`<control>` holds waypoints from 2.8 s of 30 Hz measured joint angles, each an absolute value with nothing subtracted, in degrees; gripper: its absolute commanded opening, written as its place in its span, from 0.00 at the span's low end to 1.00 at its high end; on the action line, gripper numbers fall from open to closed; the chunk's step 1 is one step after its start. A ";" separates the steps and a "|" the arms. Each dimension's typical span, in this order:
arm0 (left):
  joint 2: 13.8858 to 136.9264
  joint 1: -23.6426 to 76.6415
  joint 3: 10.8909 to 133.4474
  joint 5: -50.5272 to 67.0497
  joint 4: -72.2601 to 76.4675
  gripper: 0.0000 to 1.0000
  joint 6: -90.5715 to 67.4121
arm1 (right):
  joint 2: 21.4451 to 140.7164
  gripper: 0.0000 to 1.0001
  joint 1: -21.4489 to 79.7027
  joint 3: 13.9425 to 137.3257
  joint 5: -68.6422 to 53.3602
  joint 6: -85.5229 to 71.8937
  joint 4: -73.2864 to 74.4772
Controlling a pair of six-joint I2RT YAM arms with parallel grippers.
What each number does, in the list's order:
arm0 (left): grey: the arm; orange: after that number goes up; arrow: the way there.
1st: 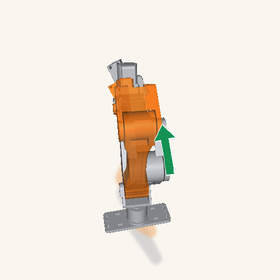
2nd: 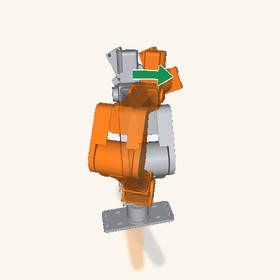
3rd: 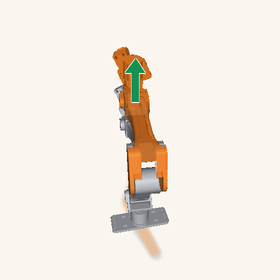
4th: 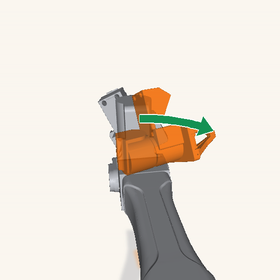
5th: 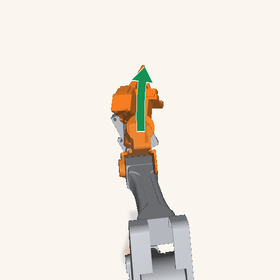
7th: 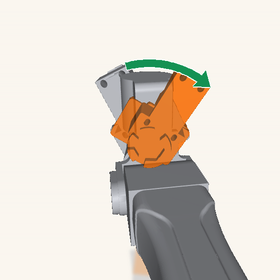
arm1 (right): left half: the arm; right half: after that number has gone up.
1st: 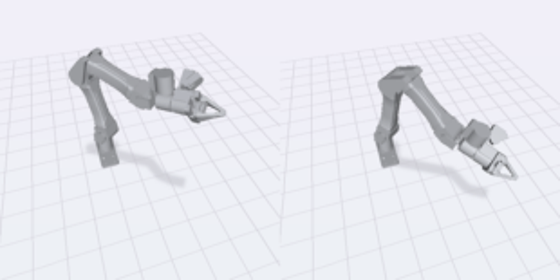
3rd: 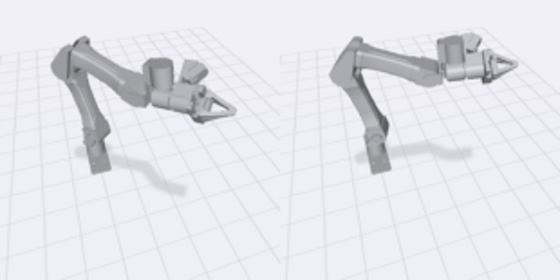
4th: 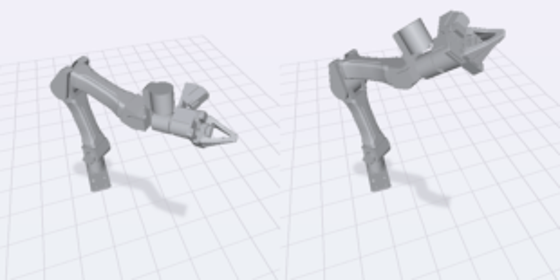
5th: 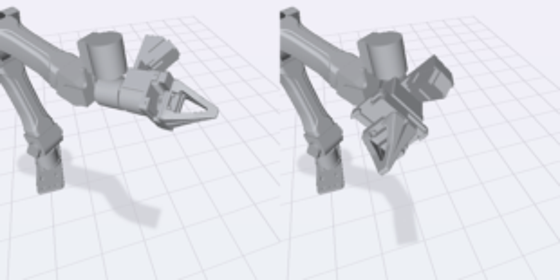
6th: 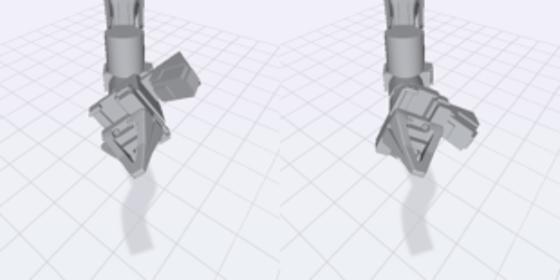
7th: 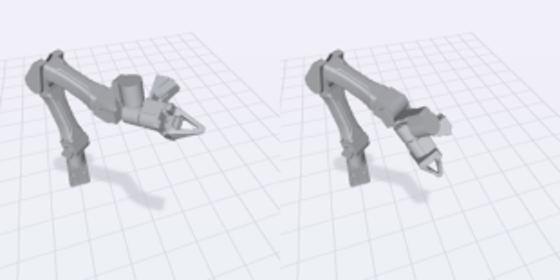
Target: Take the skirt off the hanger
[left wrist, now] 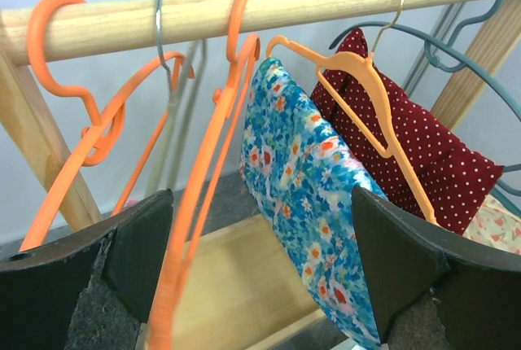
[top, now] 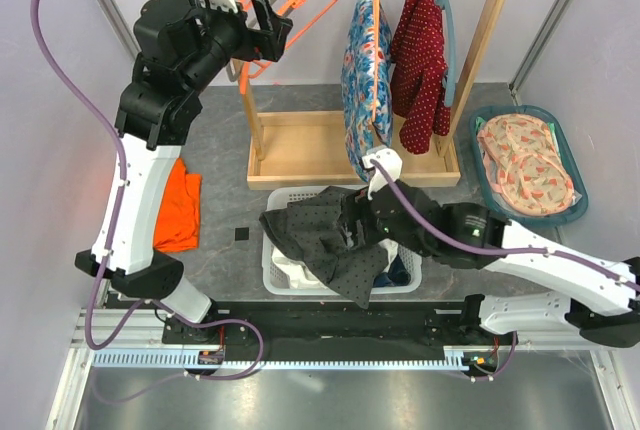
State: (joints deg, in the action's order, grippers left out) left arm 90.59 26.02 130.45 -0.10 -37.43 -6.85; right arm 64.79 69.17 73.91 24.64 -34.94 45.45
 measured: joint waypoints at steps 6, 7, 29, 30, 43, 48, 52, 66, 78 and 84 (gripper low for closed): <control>91.70 27.16 131.26 0.58 -37.56 0.96 -7.07 | 63.94 0.19 69.14 71.88 27.14 -30.72 38.50; 92.20 27.59 131.83 0.58 -37.54 0.96 -7.09 | 63.37 0.12 69.06 68.47 27.44 -29.95 34.63; 105.89 40.05 140.29 0.08 -35.77 1.00 -7.07 | 72.36 0.67 64.77 32.03 23.66 -38.87 -14.66; 106.34 40.60 140.29 -0.01 -35.70 1.00 -7.07 | 71.59 0.72 64.77 31.70 23.18 -39.07 -15.07; 109.40 42.24 140.07 -3.29 -33.71 1.00 -6.98 | 66.41 0.74 65.08 30.61 21.21 -39.42 -13.54; 111.79 42.37 139.41 -4.01 -32.82 0.94 -6.33 | 62.08 0.72 65.08 30.04 21.21 -39.38 -10.76; 113.82 42.57 139.20 -4.45 -32.84 0.51 -5.76 | 59.29 0.70 65.08 30.04 21.26 -39.24 -8.38; 114.26 42.57 138.72 -8.03 -33.08 0.02 -3.66 | 53.36 0.73 65.01 34.28 21.67 -35.57 1.39; 109.93 42.63 140.22 -9.50 -33.80 0.02 0.30 | 49.82 0.81 65.04 50.98 23.00 -27.03 6.87; 102.43 42.85 139.65 -9.96 -36.69 0.02 0.86 | 52.34 0.83 65.04 54.70 23.27 -24.38 7.57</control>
